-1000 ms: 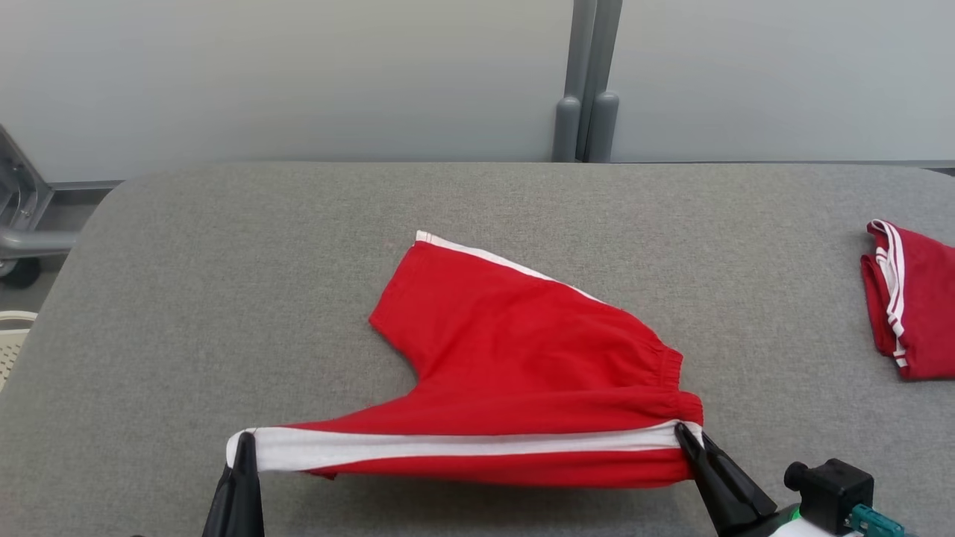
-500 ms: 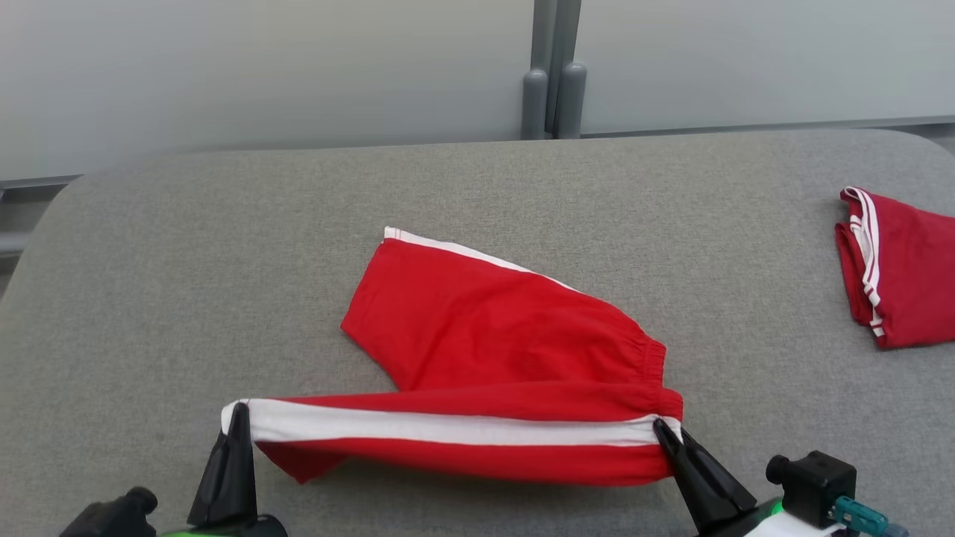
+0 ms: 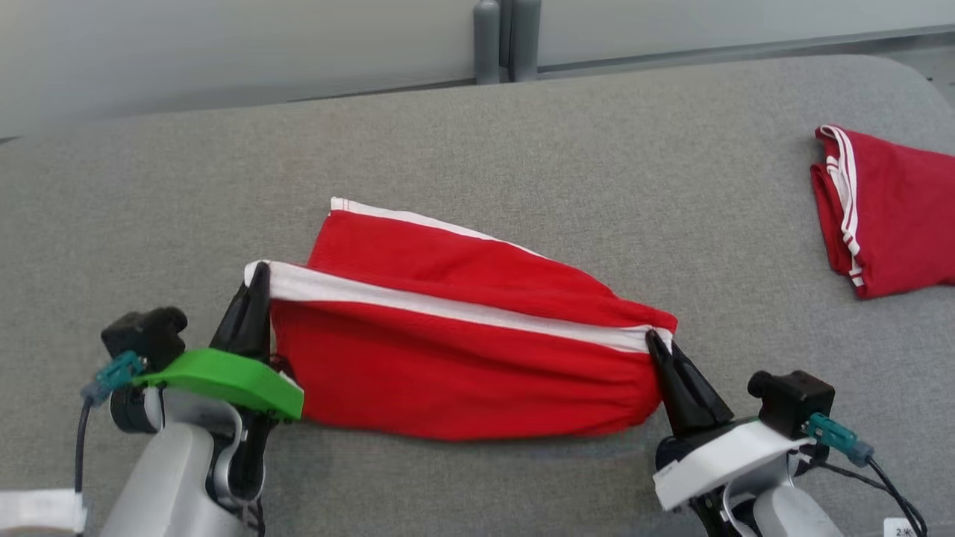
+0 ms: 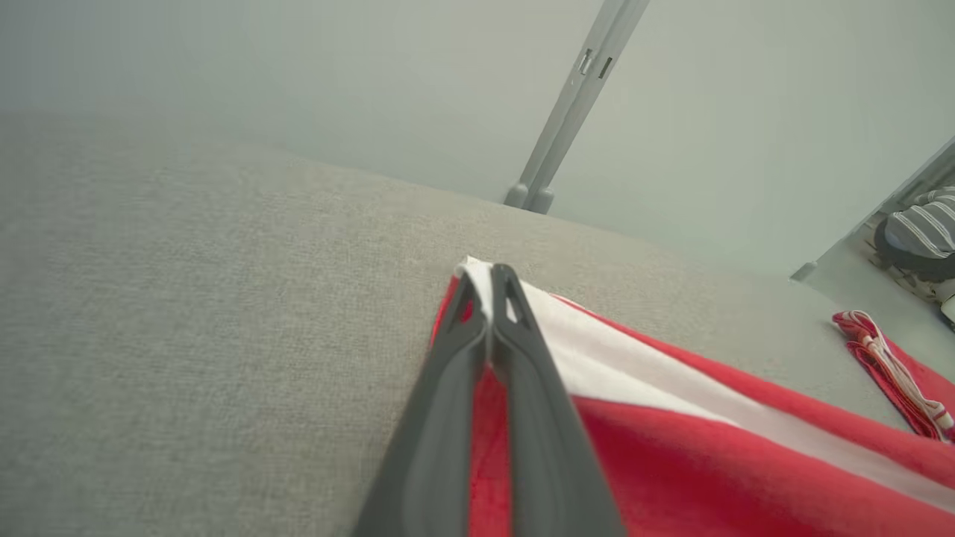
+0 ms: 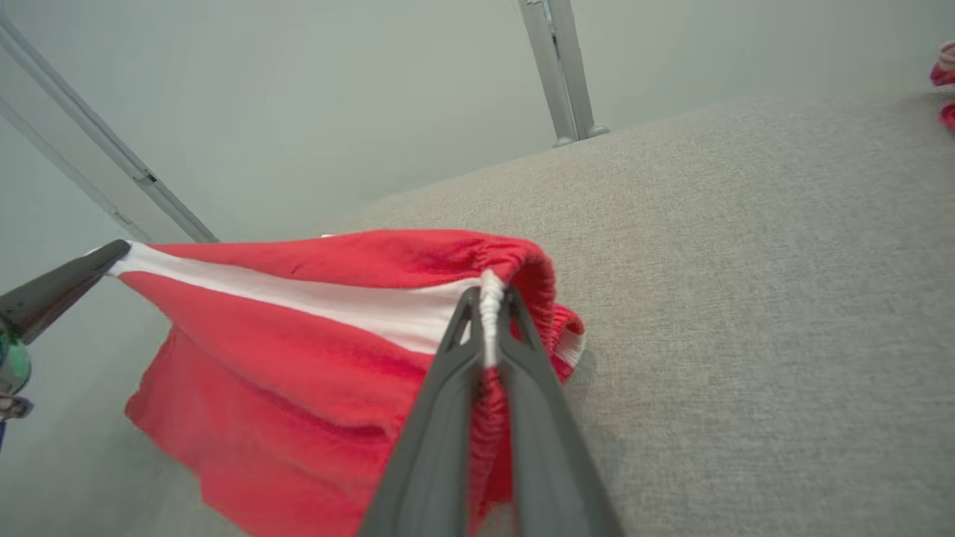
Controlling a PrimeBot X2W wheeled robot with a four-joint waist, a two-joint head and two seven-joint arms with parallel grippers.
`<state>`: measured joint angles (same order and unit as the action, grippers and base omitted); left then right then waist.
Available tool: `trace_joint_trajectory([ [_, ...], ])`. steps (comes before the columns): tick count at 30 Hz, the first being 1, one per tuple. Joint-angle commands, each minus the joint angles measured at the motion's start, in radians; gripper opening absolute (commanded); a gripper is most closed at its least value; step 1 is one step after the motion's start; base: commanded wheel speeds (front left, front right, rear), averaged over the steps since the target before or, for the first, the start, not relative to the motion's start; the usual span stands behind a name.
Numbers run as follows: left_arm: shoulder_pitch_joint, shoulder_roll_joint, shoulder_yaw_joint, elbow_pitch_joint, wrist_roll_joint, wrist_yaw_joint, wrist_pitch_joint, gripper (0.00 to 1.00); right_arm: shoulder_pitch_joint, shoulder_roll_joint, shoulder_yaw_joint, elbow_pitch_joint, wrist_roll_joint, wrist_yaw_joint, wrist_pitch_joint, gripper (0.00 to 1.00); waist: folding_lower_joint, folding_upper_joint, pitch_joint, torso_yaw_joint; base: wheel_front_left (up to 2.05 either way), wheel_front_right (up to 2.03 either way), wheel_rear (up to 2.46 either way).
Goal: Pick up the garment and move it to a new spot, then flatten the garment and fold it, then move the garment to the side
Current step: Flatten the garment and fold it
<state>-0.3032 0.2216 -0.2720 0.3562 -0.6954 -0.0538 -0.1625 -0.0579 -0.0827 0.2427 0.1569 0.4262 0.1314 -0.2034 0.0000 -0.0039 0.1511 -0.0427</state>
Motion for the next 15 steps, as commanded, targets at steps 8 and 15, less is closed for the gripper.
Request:
trace_joint_trajectory([
  [8, -0.233, -0.017, -0.038, 0.256, 0.027, -0.045, -0.015, 0.00, -0.121, 0.028, -0.022, 0.106, -0.010, -0.001, -0.029, 0.00, 0.0000, 0.0039, 0.120, -0.063, 0.00, 0.00, 0.00],
  [15, -0.364, -0.029, -0.071, 0.420, 0.044, -0.060, -0.026, 0.00, -0.208, 0.031, 0.006, 0.190, 0.030, -0.001, -0.044, 0.00, 0.0000, 0.0039, 0.159, -0.074, 0.00, 0.00, 0.00],
])
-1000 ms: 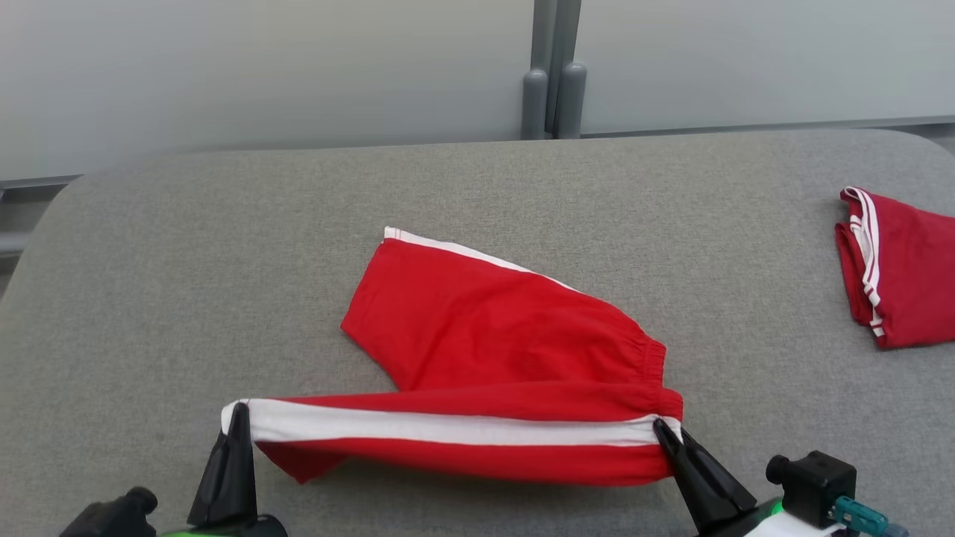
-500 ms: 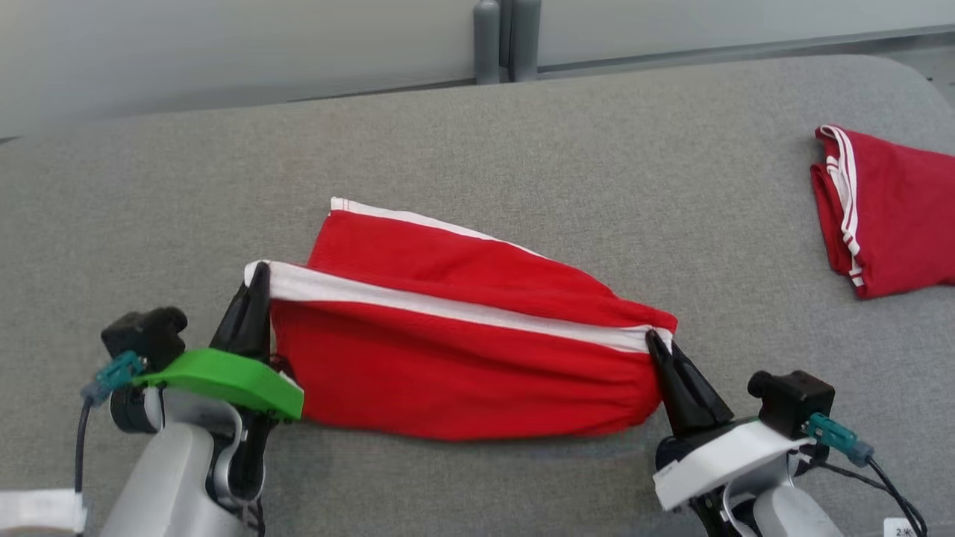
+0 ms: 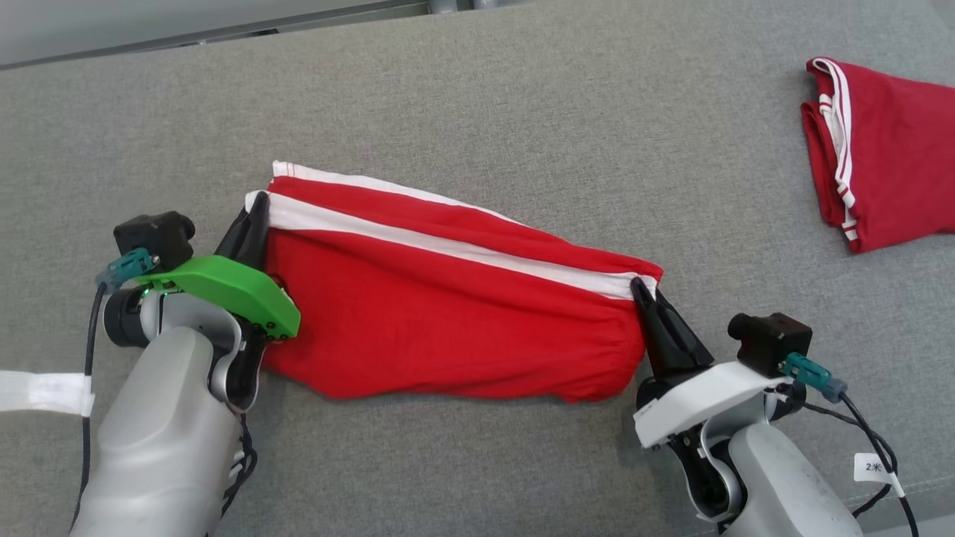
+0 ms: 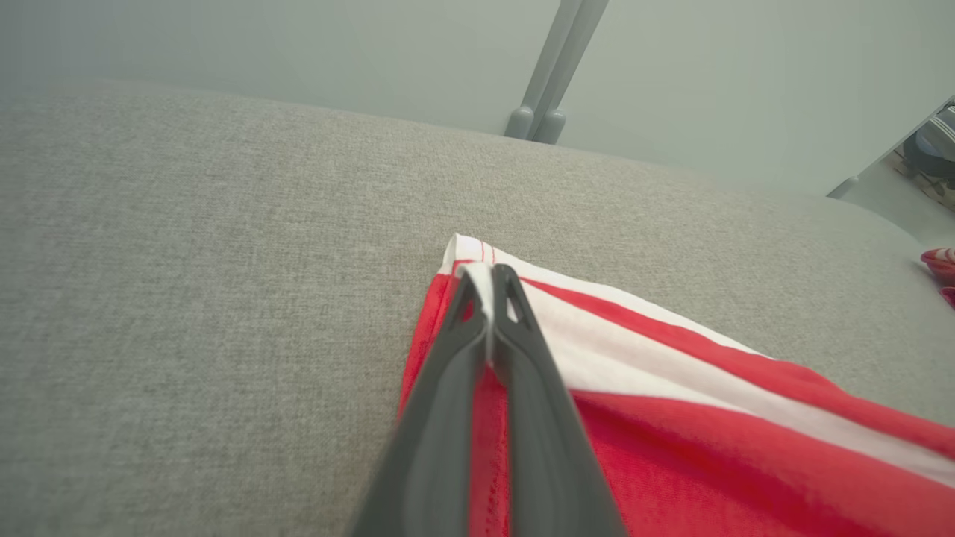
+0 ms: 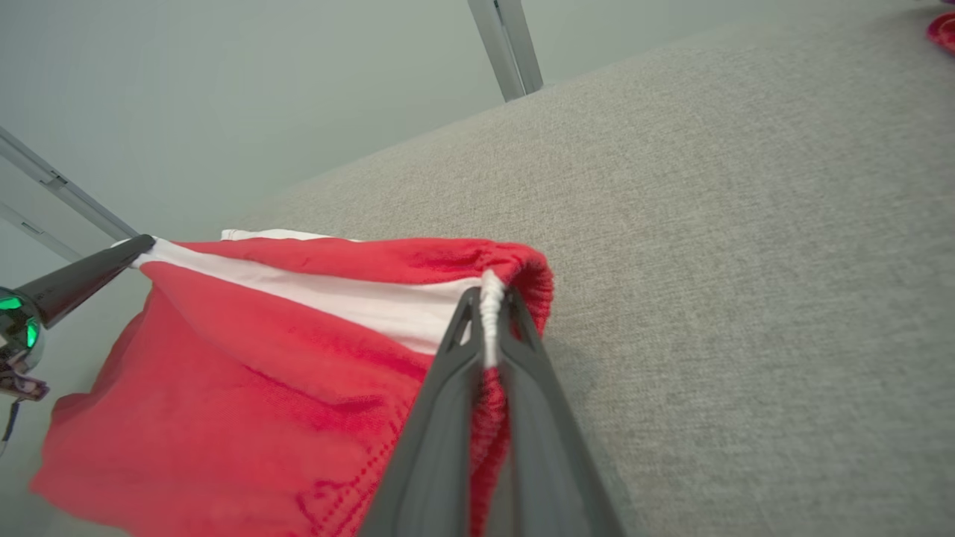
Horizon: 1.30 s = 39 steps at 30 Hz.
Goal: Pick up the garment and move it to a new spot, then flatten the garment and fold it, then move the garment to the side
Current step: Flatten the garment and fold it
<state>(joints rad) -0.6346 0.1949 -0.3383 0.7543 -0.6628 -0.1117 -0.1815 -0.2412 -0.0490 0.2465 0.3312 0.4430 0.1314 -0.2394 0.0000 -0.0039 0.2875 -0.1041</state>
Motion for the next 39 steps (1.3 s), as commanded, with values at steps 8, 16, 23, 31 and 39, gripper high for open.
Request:
trace_joint_trajectory([
  [8, -0.128, -0.020, -0.036, 0.143, 0.017, -0.011, -0.022, 0.00, -0.088, -0.002, 0.032, 0.086, 0.040, -0.001, -0.019, 0.00, 0.0000, 0.0039, 0.043, -0.014, 0.00, 0.00, 0.00],
  [16, -0.218, -0.027, -0.064, 0.257, 0.014, -0.017, -0.040, 0.00, -0.141, -0.002, 0.053, 0.142, 0.070, -0.001, -0.026, 0.00, 0.0000, 0.0039, 0.055, -0.029, 0.00, 0.00, 0.00],
  [23, -0.262, -0.042, -0.075, 0.316, 0.000, -0.019, -0.054, 1.00, -0.161, -0.002, 0.045, 0.140, 0.075, -0.001, -0.026, 1.00, 0.0000, 0.0039, 0.053, -0.031, 0.00, 0.00, 0.00],
  [31, -0.224, -0.056, -0.114, 0.290, -0.029, -0.020, -0.075, 1.00, -0.110, -0.003, 0.021, 0.102, 0.053, -0.001, -0.025, 1.00, 0.0000, 0.0039, 0.012, -0.014, 0.00, 0.00, 0.00],
  [39, -0.139, -0.025, -0.170, 0.243, -0.074, -0.020, -0.075, 1.00, -0.018, -0.003, -0.048, 0.058, -0.010, -0.001, -0.025, 1.00, 0.0000, 0.0039, -0.057, 0.010, 0.00, 0.00, 0.00],
])
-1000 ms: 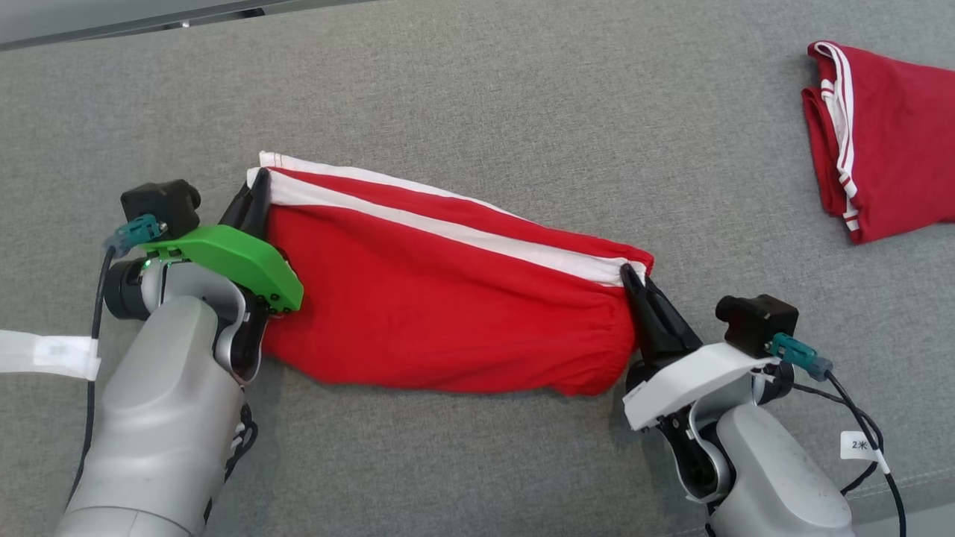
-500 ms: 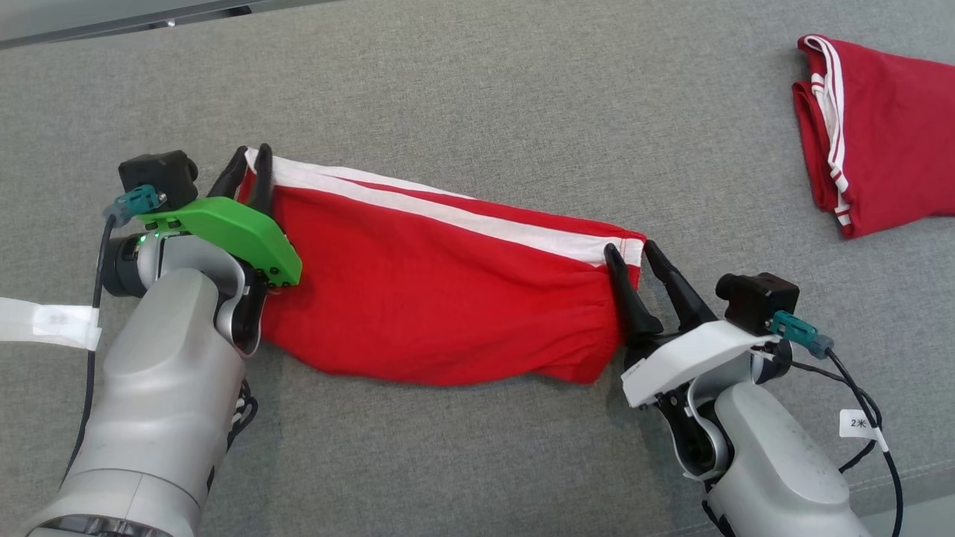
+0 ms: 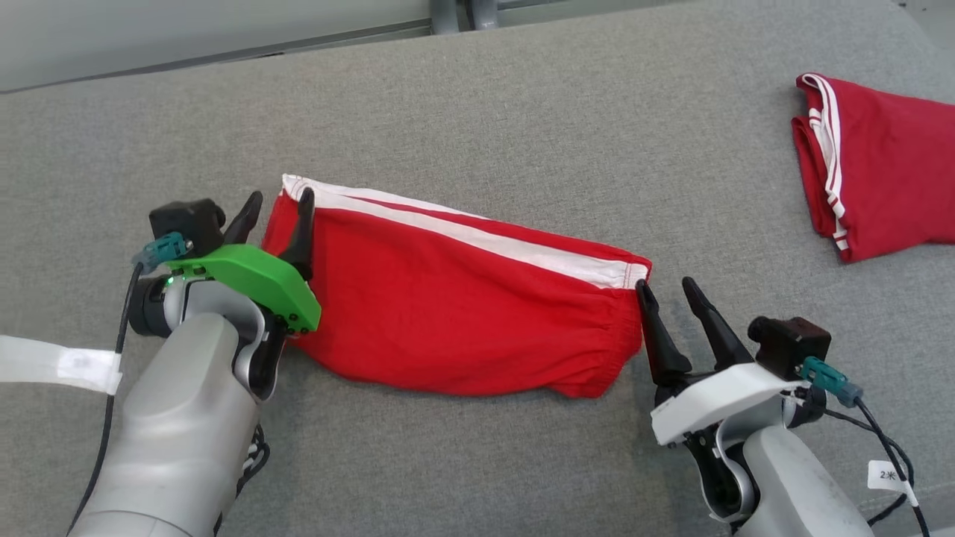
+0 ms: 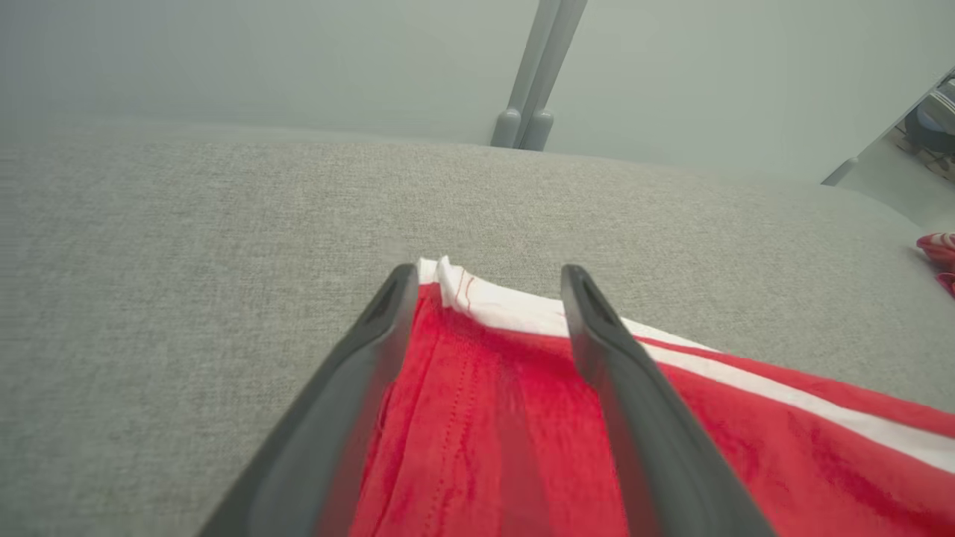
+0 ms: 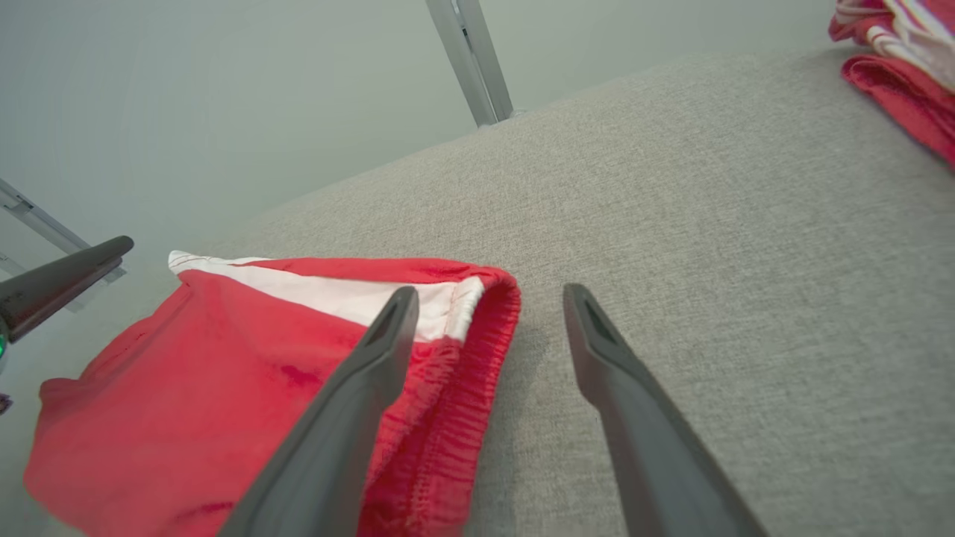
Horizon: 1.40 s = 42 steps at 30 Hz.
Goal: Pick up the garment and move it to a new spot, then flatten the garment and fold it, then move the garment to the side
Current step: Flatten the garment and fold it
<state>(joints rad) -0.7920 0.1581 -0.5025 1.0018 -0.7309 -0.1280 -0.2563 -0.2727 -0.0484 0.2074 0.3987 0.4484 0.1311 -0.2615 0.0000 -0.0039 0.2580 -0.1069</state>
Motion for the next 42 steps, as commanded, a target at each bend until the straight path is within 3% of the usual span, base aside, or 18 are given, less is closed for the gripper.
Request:
trace_joint_trajectory([
  [1, 0.029, 0.016, -0.013, -0.005, -0.011, -0.004, 0.009, 1.00, 0.026, -0.003, -0.019, -0.019, -0.024, -0.001, -0.003, 1.00, 0.0000, 0.0039, -0.037, 0.016, 0.00, 0.00, 0.00],
  [16, 0.137, 0.070, -0.085, 0.020, -0.114, -0.003, 0.206, 1.00, 0.156, -0.003, -0.106, -0.244, -0.113, -0.001, 0.118, 1.00, 0.0000, 0.0039, -0.102, 0.004, 0.00, 0.00, 0.00],
  [25, 0.114, 0.085, -0.077, 0.070, -0.139, -0.003, 0.238, 1.00, 0.185, -0.003, -0.111, -0.341, -0.108, -0.001, 0.153, 1.00, 0.0000, 0.0039, -0.071, -0.037, 0.00, 0.00, 0.00],
  [26, 0.116, 0.083, -0.079, 0.069, -0.142, -0.003, 0.239, 0.90, 0.187, -0.003, -0.113, -0.346, -0.107, -0.001, 0.152, 1.00, 0.0000, 0.0039, -0.070, -0.040, 0.00, 0.00, 0.00],
  [27, 0.121, 0.079, -0.086, 0.062, -0.146, -0.003, 0.242, 0.49, 0.188, -0.003, -0.116, -0.350, -0.108, -0.001, 0.151, 1.00, 0.0000, 0.0039, -0.069, -0.041, 0.00, 0.00, 0.00],
  [29, 0.134, 0.072, -0.100, 0.049, -0.154, -0.003, 0.253, 0.31, 0.190, -0.003, -0.119, -0.356, -0.108, -0.001, 0.152, 1.00, 0.0000, 0.0039, -0.072, -0.043, 0.00, 0.00, 0.00],
  [31, 0.146, 0.071, -0.109, 0.038, -0.162, -0.003, 0.259, 0.02, 0.189, -0.003, -0.124, -0.360, -0.109, -0.001, 0.153, 1.00, 0.0000, 0.0039, -0.076, -0.042, 0.00, 0.00, 0.00],
  [42, 0.164, 0.076, -0.107, 0.013, -0.190, -0.003, 0.178, 0.00, 0.205, -0.003, -0.148, -0.360, -0.111, -0.001, 0.146, 1.00, 0.0000, 0.0039, -0.120, -0.004, 0.00, 0.00, 0.00],
])
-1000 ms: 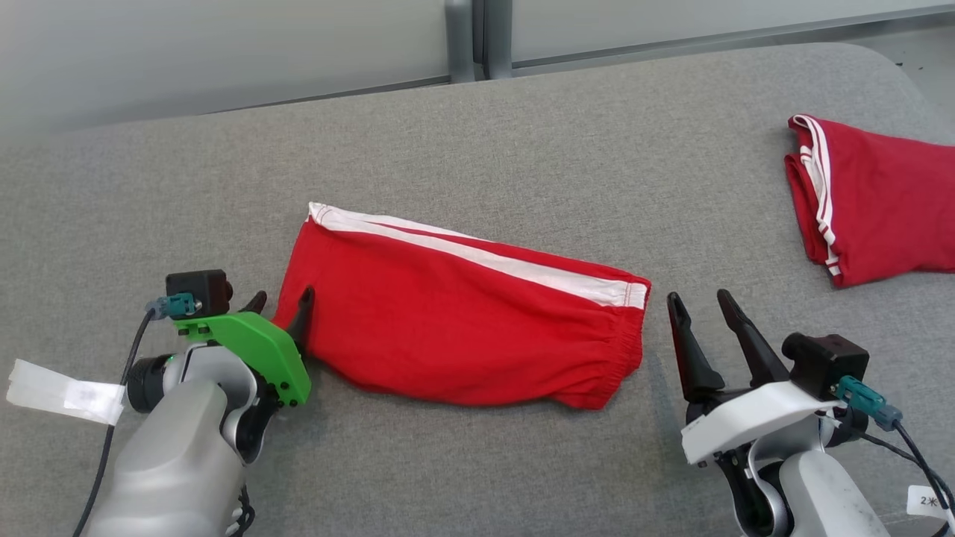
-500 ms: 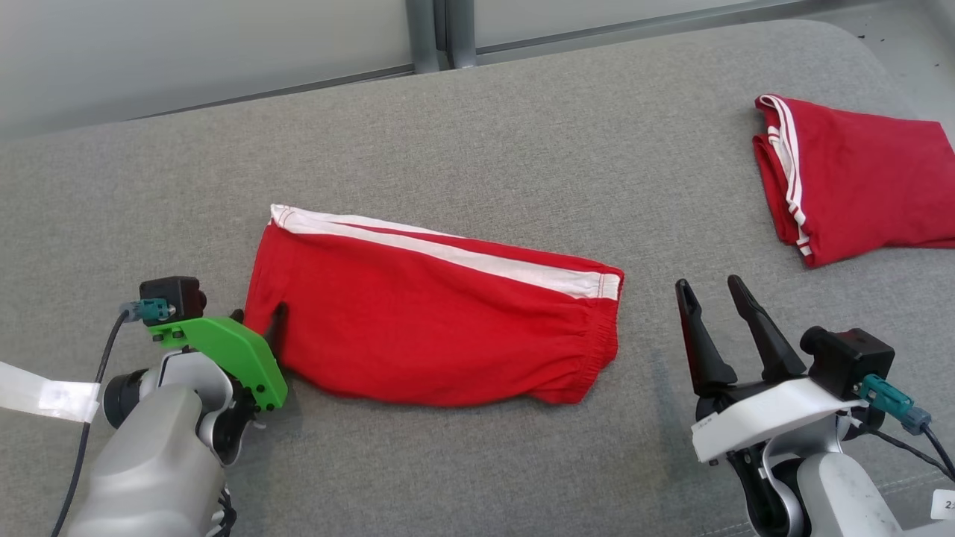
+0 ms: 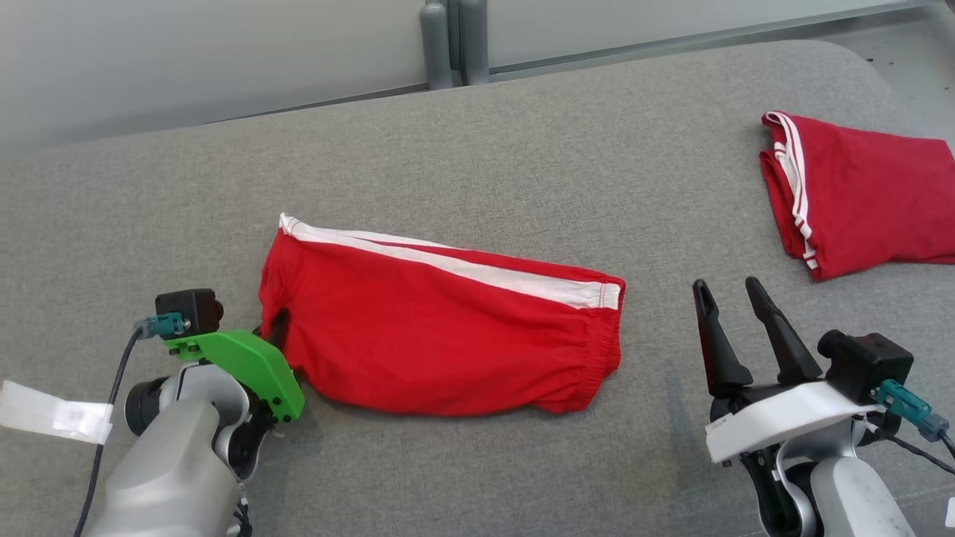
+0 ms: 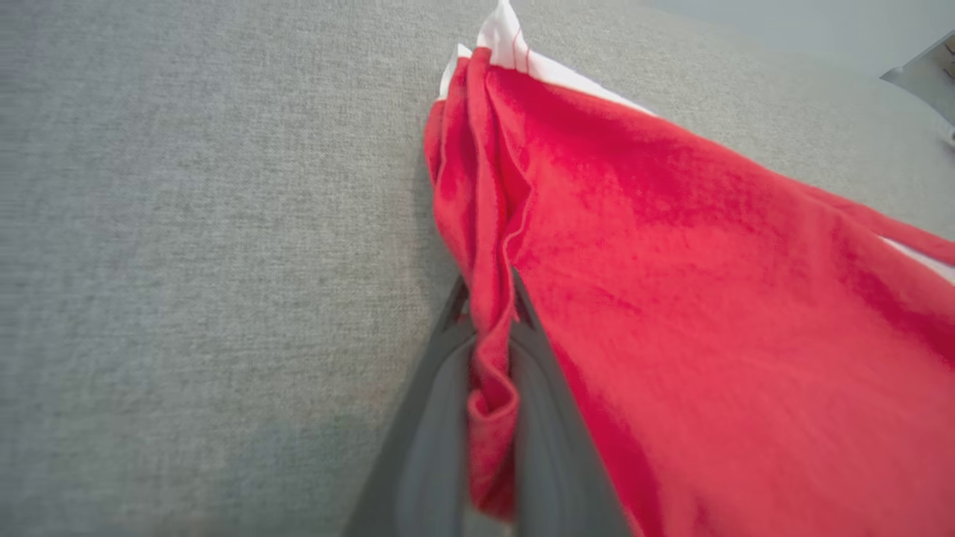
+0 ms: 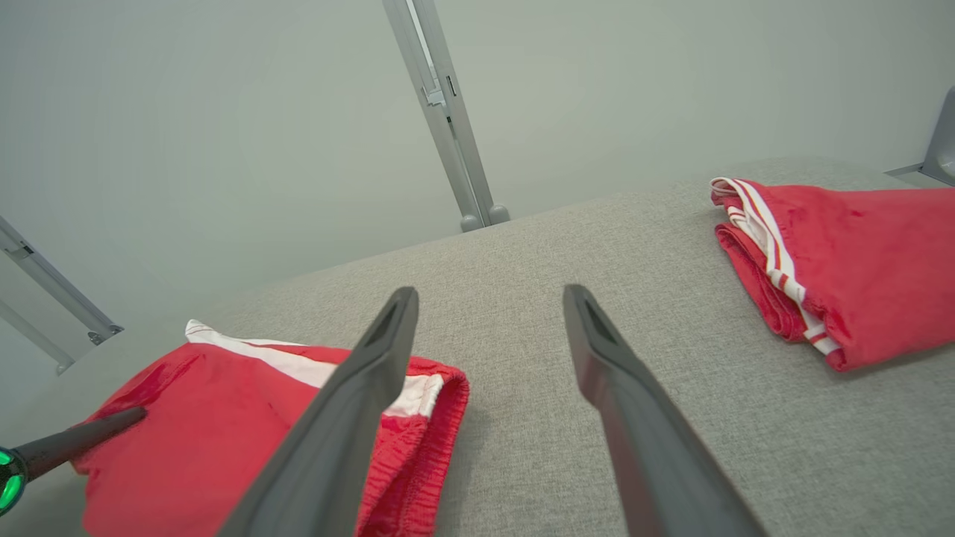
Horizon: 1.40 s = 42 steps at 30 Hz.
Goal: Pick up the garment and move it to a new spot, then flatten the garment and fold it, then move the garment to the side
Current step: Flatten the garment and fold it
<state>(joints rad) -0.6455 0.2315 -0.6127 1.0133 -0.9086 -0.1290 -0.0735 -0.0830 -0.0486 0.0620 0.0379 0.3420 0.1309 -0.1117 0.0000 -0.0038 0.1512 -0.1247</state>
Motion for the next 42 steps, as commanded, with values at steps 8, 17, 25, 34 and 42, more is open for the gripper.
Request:
trace_joint_trajectory([
  [8, 0.099, 0.019, 0.005, -0.063, -0.029, -0.002, -0.054, 0.00, 0.041, -0.003, -0.030, 0.003, -0.006, 0.000, 0.009, 1.00, 0.0000, 0.0038, -0.057, 0.059, 0.00, 0.00, 0.00],
  [17, 0.268, 0.027, 0.045, -0.226, -0.079, 0.053, -0.109, 0.00, 0.063, -0.003, -0.053, -0.002, -0.013, 0.000, 0.033, 1.00, 0.0000, 0.0038, -0.087, 0.097, 0.00, 0.00, 0.00],
  [25, 0.357, 0.035, 0.057, -0.354, -0.105, 0.130, -0.095, 0.18, 0.044, -0.003, -0.046, 0.003, -0.015, 0.000, 0.049, 1.00, 0.0000, 0.0038, -0.091, 0.102, 0.00, 0.00, 0.00],
  [34, 0.378, 0.066, 0.084, -0.436, -0.059, 0.155, -0.165, 1.00, 0.051, -0.003, -0.048, 0.018, -0.024, 0.000, 0.066, 1.00, 0.0000, 0.0038, -0.107, 0.100, 0.00, 0.00, 0.00],
  [42, 0.458, 0.084, 0.178, -0.622, 0.045, 0.209, -0.192, 1.00, 0.058, -0.003, -0.044, 0.064, -0.031, 0.000, 0.143, 1.00, 0.0000, 0.0038, -0.134, 0.136, 0.00, 0.00, 0.00],
])
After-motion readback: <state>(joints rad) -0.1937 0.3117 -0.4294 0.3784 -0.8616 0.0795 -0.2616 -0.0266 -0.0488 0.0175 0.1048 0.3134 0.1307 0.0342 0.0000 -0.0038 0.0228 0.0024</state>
